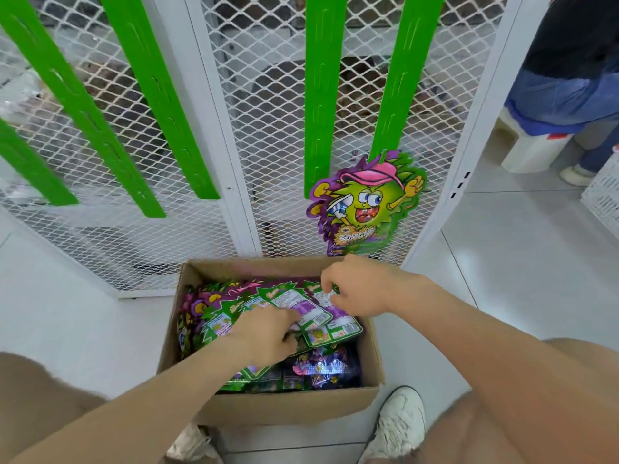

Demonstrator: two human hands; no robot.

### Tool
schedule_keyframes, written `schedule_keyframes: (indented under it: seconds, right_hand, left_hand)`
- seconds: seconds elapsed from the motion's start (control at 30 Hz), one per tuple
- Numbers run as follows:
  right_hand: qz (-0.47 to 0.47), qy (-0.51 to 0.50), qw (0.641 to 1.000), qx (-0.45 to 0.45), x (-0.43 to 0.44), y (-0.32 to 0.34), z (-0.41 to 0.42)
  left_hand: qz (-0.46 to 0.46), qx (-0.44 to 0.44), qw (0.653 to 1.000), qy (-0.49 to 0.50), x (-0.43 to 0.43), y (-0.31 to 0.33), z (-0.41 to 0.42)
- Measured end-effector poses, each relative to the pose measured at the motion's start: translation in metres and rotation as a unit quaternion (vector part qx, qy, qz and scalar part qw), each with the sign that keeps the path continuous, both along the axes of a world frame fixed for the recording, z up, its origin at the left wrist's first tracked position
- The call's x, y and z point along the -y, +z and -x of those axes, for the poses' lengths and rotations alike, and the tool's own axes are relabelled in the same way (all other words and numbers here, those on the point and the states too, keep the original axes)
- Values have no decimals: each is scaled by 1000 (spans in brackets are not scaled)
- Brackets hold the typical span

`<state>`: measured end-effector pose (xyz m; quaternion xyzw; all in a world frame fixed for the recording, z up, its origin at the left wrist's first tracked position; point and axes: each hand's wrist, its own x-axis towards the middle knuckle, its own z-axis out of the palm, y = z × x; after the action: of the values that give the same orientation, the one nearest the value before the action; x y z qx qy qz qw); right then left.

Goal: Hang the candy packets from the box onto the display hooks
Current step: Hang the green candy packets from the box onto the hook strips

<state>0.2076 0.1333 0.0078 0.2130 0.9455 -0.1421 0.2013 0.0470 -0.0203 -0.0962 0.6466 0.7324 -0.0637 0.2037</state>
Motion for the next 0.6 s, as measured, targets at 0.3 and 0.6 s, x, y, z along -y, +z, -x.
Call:
schedule_keyframes:
  seconds: [0.3, 0.6]
  right_hand:
    - [82, -200, 966, -145, -16, 34, -11]
    - [326, -357, 830, -279, -15, 68, -44]
  left_hand:
    - [-262, 154, 930, 206, -5, 78, 33]
    - [-307, 541, 608, 494, -1, 156, 13]
